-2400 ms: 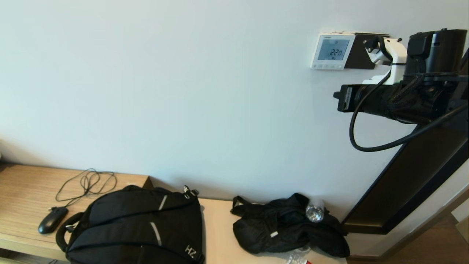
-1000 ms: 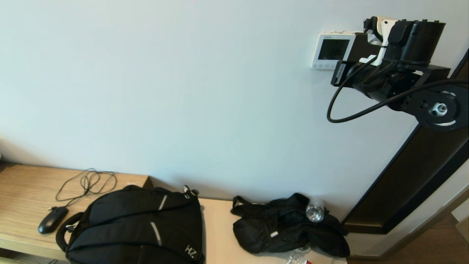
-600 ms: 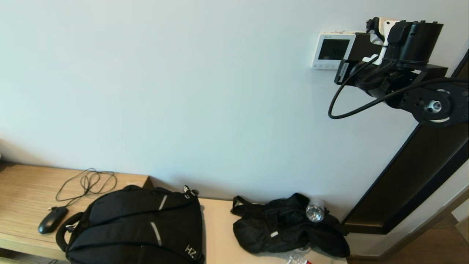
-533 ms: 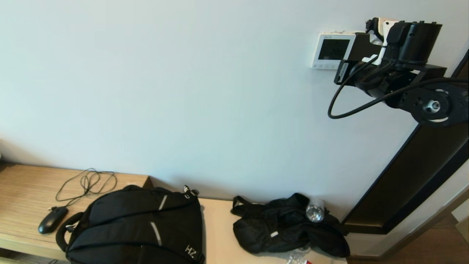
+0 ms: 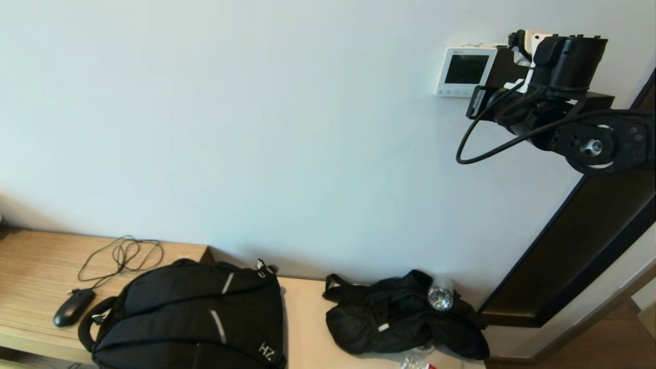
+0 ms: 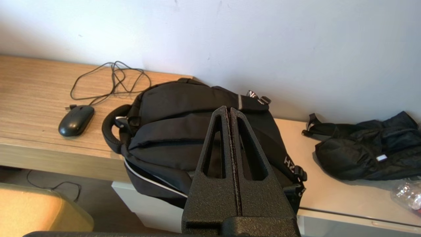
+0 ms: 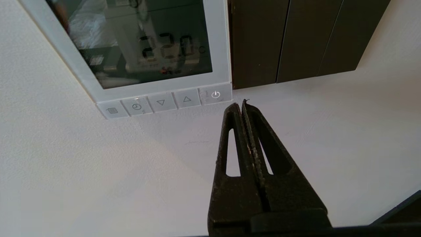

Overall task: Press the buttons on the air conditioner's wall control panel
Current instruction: Turn off the central air conditioner

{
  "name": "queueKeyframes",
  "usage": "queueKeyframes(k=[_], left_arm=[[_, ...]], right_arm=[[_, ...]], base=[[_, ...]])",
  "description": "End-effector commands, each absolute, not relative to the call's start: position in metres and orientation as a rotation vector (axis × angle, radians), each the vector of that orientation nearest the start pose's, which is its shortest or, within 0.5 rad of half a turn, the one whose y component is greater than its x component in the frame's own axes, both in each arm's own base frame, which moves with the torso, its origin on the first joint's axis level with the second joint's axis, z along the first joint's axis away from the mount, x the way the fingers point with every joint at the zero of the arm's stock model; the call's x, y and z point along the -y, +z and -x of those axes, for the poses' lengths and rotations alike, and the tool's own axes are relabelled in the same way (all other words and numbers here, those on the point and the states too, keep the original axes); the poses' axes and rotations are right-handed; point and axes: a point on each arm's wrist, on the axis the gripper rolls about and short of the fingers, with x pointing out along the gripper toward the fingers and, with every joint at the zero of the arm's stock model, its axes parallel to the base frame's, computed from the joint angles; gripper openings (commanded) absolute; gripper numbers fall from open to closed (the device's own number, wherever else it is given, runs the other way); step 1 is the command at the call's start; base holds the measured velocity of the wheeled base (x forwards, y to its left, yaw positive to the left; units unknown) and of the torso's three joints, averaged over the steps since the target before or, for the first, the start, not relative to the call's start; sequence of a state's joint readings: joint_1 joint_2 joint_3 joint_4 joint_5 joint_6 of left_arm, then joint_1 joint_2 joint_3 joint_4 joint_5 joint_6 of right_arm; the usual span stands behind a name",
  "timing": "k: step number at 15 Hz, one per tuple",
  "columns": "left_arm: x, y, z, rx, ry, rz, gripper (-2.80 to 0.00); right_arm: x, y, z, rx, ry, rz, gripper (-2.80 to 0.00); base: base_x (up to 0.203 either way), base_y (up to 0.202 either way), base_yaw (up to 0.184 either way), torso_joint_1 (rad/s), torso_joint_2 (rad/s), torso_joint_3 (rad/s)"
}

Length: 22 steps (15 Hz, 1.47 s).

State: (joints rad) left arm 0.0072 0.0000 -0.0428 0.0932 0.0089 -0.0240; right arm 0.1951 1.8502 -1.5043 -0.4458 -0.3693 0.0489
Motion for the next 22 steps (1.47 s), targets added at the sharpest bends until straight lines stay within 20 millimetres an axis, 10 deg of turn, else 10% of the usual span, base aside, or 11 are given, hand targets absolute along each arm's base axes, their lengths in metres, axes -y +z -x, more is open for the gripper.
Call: queueKeyframes(k=[1, 22], left_arm=[[0.0, 0.078, 0.026, -0.05, 0.017, 0.024, -2.8], [0.0, 0.078, 0.026, -0.05, 0.017, 0.024, -2.8]], right_arm=[[-0.061, 0.307, -0.374, 0.098, -0.184, -0.075, -2.8], [-0.065, 0.307, -0.385, 0.111, -0.186, -0.081, -2.8]], base=[[0.0, 0.0, 0.0, 0.0, 0.0, 0.0], [0.0, 0.0, 0.0, 0.0, 0.0, 0.0]])
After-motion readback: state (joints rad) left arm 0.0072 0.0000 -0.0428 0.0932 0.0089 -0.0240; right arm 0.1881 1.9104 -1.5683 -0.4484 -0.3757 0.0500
